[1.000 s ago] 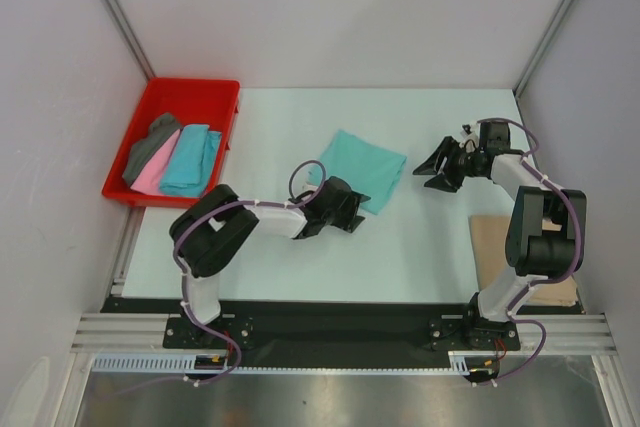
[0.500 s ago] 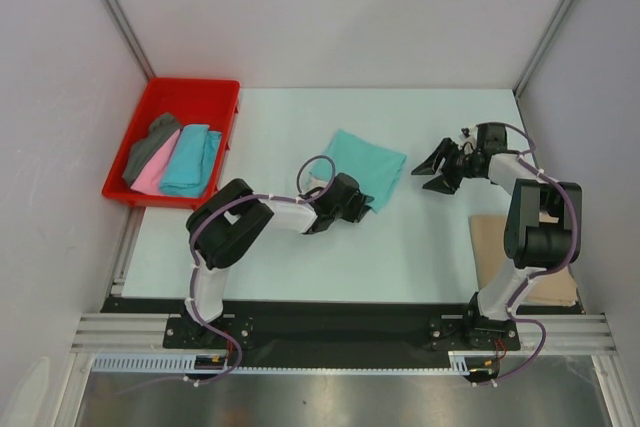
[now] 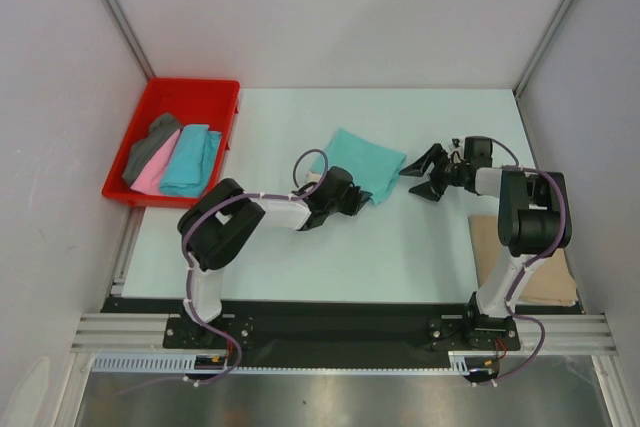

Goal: Fold and stack the t-shirts
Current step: Neatly place the folded tshirt to the corner

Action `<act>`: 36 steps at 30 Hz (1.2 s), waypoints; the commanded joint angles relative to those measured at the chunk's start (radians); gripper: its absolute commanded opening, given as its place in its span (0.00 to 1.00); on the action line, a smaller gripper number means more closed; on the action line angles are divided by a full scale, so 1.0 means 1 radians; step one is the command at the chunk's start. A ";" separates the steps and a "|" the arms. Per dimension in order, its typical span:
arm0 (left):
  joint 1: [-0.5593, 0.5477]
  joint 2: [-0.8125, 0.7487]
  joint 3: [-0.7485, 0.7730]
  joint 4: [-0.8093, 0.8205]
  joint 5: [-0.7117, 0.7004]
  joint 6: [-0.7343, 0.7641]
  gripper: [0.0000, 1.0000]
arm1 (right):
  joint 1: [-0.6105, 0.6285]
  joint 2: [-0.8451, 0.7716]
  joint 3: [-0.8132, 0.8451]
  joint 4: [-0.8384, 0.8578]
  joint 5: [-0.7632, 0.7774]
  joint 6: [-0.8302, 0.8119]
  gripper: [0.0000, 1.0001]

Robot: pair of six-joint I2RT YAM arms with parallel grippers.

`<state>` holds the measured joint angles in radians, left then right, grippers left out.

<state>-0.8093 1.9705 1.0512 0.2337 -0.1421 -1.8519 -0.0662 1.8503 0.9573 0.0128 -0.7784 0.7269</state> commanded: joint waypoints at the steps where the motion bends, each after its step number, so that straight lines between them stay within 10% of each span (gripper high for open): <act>1: 0.012 -0.071 -0.005 0.050 0.022 -0.016 0.00 | 0.009 0.000 0.002 0.153 -0.018 0.060 0.76; 9: 0.022 -0.125 -0.046 0.088 0.036 -0.043 0.00 | 0.037 0.035 0.058 0.122 0.002 0.063 0.89; 36: 0.039 -0.220 -0.151 0.171 0.064 -0.070 0.00 | 0.174 0.144 -0.012 0.389 0.240 0.424 0.71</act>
<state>-0.7761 1.8103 0.9104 0.3435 -0.0925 -1.9049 0.0952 1.9884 0.9699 0.3500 -0.6346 1.1141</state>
